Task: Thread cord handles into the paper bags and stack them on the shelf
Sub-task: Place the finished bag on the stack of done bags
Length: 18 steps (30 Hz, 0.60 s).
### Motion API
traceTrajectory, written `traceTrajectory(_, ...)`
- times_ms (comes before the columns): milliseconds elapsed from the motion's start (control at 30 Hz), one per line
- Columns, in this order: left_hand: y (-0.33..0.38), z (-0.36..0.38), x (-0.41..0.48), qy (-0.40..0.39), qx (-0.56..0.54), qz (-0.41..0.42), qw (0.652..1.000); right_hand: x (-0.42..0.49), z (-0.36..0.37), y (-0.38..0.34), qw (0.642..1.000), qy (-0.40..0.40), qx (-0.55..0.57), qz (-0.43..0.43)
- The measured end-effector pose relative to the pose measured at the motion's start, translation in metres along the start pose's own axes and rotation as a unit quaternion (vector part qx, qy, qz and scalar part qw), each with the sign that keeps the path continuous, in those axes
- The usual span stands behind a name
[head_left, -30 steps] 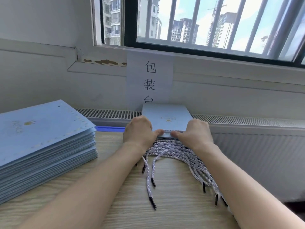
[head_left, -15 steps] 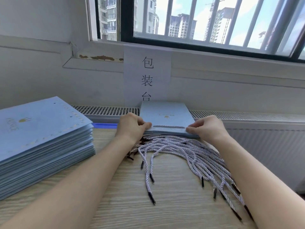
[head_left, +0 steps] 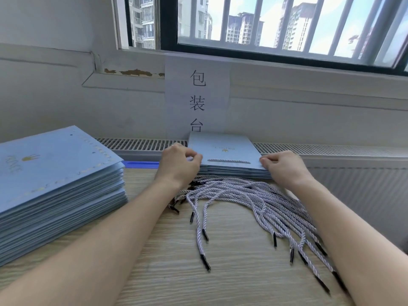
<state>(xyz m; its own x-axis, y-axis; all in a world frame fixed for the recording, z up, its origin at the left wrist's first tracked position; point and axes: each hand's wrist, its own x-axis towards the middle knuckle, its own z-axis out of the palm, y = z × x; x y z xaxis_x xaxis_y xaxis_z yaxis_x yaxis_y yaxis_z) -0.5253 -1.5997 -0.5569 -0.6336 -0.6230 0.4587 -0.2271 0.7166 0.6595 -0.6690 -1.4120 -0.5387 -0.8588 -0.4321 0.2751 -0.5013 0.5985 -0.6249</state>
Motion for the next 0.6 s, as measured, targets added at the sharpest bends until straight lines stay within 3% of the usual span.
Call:
traceTrajectory(367,0.002,0.001,-0.004,-0.041,0.037,-0.050,0.997,-0.001,0.004,-0.001,0.999,-0.009,-0.010,0.035)
traceTrajectory(600,0.012,0.012,0.002,-0.037,0.132,-0.027,0.990,0.002,0.017,-0.027,0.979,-0.043,-0.200,-0.003)
